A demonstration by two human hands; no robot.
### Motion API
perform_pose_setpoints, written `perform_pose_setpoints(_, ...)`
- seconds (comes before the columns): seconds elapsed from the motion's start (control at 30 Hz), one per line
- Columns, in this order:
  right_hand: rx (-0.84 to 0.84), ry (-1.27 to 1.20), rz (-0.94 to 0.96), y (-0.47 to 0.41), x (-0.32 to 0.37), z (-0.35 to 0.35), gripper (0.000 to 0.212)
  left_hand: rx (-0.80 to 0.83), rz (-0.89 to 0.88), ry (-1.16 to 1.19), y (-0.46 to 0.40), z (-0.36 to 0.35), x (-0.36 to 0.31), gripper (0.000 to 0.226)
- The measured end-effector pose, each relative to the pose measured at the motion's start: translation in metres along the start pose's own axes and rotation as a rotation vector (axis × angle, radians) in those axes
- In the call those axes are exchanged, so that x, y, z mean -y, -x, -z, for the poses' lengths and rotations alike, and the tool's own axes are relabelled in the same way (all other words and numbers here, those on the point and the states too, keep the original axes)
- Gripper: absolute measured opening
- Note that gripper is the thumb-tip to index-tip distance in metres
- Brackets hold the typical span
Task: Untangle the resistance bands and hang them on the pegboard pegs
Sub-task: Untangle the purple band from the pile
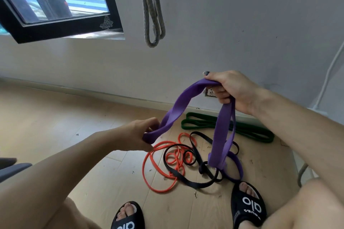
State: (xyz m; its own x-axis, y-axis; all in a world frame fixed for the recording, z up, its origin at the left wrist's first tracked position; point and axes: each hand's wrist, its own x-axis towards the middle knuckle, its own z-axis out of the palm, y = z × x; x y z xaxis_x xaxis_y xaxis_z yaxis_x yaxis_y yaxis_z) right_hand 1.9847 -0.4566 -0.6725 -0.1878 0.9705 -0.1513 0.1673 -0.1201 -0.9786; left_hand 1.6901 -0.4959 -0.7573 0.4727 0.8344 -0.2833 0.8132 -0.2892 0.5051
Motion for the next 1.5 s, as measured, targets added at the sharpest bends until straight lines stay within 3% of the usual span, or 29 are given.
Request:
perform_pose_setpoints(0.07, -0.027, 0.014, -0.005, -0.002, -0.003, 0.003, 0.042, -0.048, 0.037, 0.018, 0.001, 0.000, 0.005, 0.027)
perform_pose_setpoints(0.13, -0.036, 0.042, -0.013, -0.003, -0.004, 0.004, 0.042, -0.122, 0.106, 0.215, 0.003, 0.004, 0.010, 0.012)
perform_pose_setpoints(0.23, 0.002, 0.095, -0.017, -0.005, -0.008, 0.005, 0.055, -0.241, 0.265, 0.613, 0.006, 0.013, 0.011, 0.017)
perform_pose_setpoints(0.3, 0.050, 0.142, -0.015, -0.005, -0.009, 0.002, 0.055, -0.296, 0.354, 0.724, 0.008, 0.016, 0.010, 0.022)
perform_pose_setpoints(0.4, 0.045, 0.172, -0.018, -0.007, -0.009, -0.002, 0.045, -0.308, 0.388, 0.674, 0.008, 0.015, 0.012, 0.020)
perform_pose_setpoints(0.5, -0.020, 0.166, -0.032, -0.010, -0.009, 0.005, 0.045, -0.243, 0.315, 0.513, 0.008, 0.013, 0.019, 0.010)
perform_pose_setpoints(0.7, -0.070, 0.198, -0.066, -0.008, -0.014, 0.018, 0.033, -0.123, 0.246, 0.338, 0.019, 0.020, 0.025, 0.029)
perform_pose_setpoints(0.9, -0.039, 0.297, -0.036, -0.009, -0.017, 0.016, 0.035, -0.312, 0.230, 0.249, 0.015, 0.024, 0.019, 0.011)
perform_pose_setpoints(1.07, 0.013, 0.379, 0.016, -0.009, -0.020, 0.013, 0.039, -0.611, 0.474, 0.250, 0.006, 0.026, 0.024, 0.011)
perform_pose_setpoints(1.17, 0.060, 0.387, 0.035, -0.007, -0.018, 0.014, 0.039, -0.446, 0.538, 0.219, 0.008, 0.023, 0.034, 0.013)
perform_pose_setpoints(1.3, 0.168, 0.400, 0.057, -0.001, -0.016, 0.002, 0.036, -0.178, 0.390, 0.127, 0.010, 0.013, 0.042, 0.027)
perform_pose_setpoints(1.37, 0.209, 0.370, 0.066, 0.001, -0.013, -0.006, 0.041, -0.057, 0.351, 0.147, 0.009, 0.012, 0.042, 0.052)
perform_pose_setpoints(1.43, 0.271, 0.339, 0.082, 0.004, -0.011, -0.015, 0.044, 0.018, 0.337, 0.100, 0.005, 0.010, 0.033, 0.092)
perform_pose_setpoints(1.5, 0.341, 0.388, 0.102, 0.007, -0.010, -0.027, 0.038, -0.015, 0.202, 0.108, 0.000, 0.009, 0.013, 0.105)
